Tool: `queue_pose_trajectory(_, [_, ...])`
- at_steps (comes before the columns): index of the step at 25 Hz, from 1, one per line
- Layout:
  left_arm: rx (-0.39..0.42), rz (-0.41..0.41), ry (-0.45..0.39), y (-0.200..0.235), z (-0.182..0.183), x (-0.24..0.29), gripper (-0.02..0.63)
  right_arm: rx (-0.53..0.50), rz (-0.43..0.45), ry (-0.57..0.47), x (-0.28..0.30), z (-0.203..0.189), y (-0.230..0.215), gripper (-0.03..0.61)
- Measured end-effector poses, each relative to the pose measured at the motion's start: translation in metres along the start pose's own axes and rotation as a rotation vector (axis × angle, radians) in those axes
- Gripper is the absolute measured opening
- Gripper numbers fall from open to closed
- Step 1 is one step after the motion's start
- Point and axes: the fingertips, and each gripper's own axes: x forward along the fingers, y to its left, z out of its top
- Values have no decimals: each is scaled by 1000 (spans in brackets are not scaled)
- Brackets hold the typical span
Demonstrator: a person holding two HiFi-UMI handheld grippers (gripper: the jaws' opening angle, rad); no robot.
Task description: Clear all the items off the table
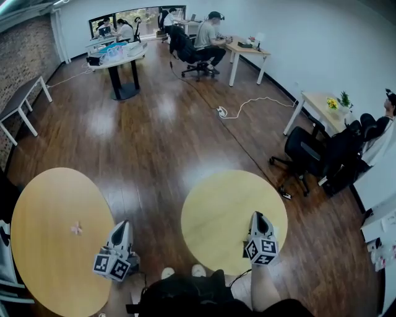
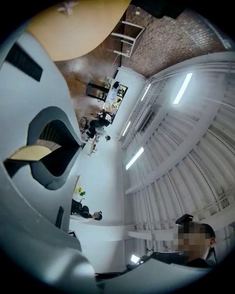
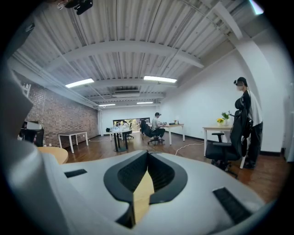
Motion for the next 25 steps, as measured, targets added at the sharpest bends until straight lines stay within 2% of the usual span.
queue_pose_trajectory(3, [59,133,-6,20,11,-47,-2,8,141,22,37,-11,49,2])
queue_pose_trajectory(8, [137,385,-21,8,22,-135,-2,-13,430,48,82,-19,137,3])
queue_pose_trajectory(11, [126,462,-58,24,32,-176,-2,-30,562,55,86,-17,219,2])
queue_pose_trajectory(15, [93,567,-152,47,41,-230,-2,-90,751,27,65,2,315,2])
queue_pose_trajectory(25, [113,790,-319,130,85,-405,-2,-239,1018,9,5,-5,512,3])
